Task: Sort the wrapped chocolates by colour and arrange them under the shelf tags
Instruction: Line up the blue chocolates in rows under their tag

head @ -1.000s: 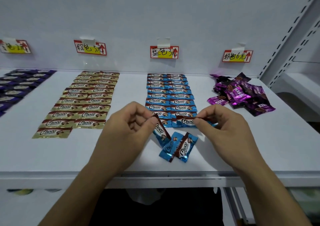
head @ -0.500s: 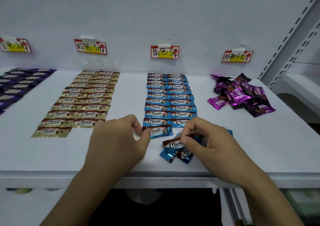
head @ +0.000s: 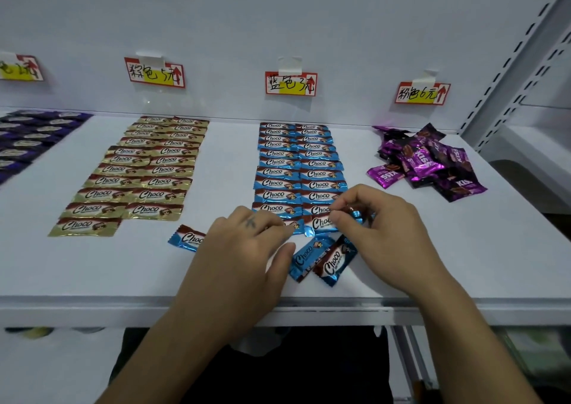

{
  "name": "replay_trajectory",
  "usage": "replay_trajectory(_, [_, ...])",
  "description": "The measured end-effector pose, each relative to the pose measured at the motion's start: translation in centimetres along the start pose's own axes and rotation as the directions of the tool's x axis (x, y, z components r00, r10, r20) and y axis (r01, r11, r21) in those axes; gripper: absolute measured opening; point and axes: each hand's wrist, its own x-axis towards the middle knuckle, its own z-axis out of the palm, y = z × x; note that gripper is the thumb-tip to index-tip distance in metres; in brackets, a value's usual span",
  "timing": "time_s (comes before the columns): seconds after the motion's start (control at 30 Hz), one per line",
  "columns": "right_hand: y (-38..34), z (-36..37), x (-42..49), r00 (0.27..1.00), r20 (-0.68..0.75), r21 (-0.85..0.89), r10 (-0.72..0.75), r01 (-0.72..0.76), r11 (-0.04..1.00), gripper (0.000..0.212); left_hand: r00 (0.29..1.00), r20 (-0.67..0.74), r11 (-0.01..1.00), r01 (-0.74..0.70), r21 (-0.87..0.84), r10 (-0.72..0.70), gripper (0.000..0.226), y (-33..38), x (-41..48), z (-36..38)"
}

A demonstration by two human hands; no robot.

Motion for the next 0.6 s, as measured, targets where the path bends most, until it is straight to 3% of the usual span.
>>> replay_trajectory(0.13, [1.0,0.6,0.0,0.997,-0.035,-0.288,-0.067,0.054,0.956,0.006,0.999,0.003,0.999,0.041,0.019,-0.041,0.040,0.1,-0.2,0.1])
replay_trajectory(0.27, [1.2,0.6,-0.9,0.945,-0.095,-0.530,-0.312,0.217,0.820,0.020,0.997,0.029,0.997,0.072,0.042,-0.074,0.038,0.2,-0.3,0.1])
replay_trajectory(0.47, [1.0,1.4,-3.4,0.930,0.033,-0.577,-0.366,0.317,0.753,0.043,0.993,0.081,0.991,0.082,0.105,-0.090,0.041,0.3,-0.3,0.0])
replay_trajectory(0.6, [1.5,1.7,-3.5,0.937,0.031,-0.541,-0.347,0.308,0.783,0.045,0.993,0.090,0.987,0.062,0.146,-0.076,0.042,0.5,-0.1,-0.2])
